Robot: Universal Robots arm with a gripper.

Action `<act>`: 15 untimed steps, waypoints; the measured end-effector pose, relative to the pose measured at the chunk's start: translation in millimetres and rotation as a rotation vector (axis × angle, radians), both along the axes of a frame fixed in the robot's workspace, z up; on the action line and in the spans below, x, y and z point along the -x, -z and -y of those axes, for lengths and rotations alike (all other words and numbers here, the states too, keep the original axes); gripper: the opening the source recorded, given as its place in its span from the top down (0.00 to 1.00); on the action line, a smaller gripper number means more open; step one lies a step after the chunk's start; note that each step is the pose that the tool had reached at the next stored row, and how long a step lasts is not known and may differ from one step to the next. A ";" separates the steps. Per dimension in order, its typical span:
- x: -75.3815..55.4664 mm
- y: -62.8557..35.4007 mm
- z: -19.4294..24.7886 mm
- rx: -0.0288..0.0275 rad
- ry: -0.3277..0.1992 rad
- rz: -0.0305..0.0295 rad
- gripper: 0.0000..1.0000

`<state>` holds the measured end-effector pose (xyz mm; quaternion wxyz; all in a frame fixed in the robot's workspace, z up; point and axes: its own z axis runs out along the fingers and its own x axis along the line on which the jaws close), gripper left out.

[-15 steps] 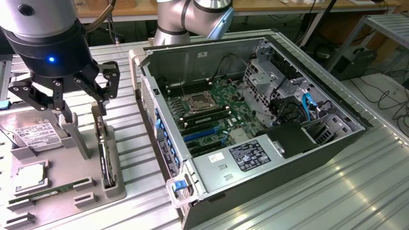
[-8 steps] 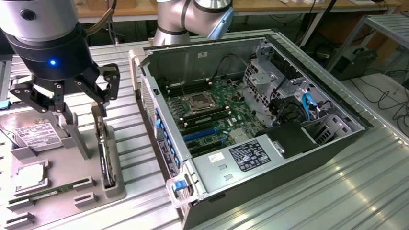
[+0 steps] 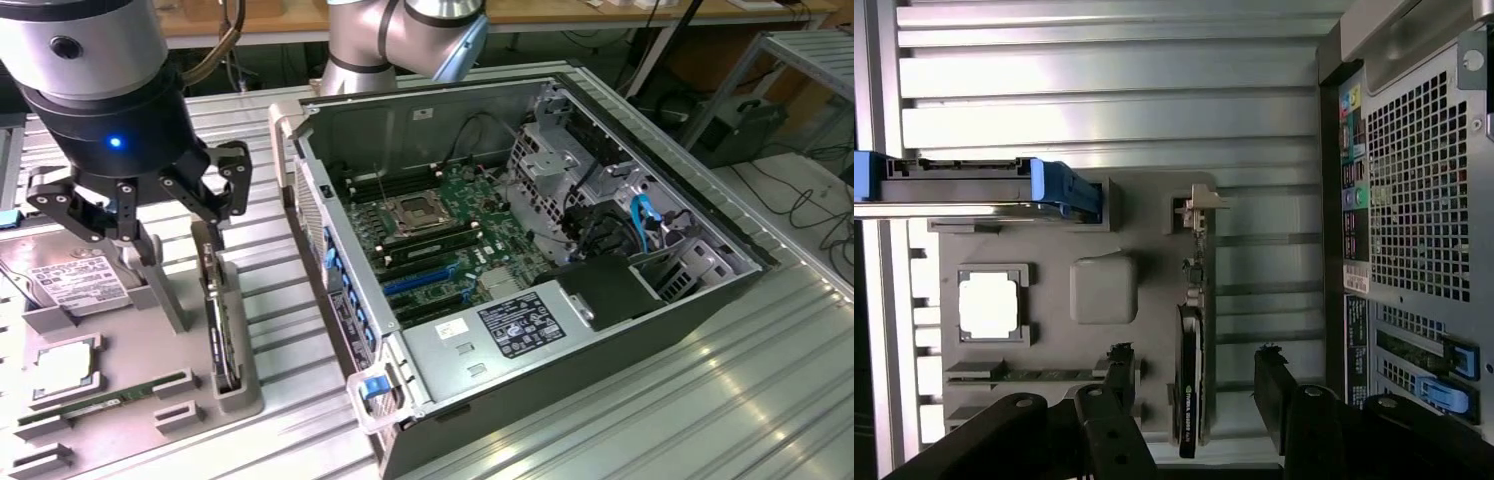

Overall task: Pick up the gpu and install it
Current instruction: 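Pick up the gpu and move the gpu toward the slot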

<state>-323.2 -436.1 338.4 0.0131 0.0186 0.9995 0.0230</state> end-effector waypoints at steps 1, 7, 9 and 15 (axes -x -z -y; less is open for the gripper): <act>0.0 0.6 0.1 0.0001 0.000 -0.0001 0.40; 0.1 4.8 0.5 0.0000 -0.001 -0.0001 0.40; 0.1 6.9 0.8 0.0001 -0.001 -0.0002 0.40; 0.1 11.4 3.7 0.0002 -0.003 -0.0003 0.40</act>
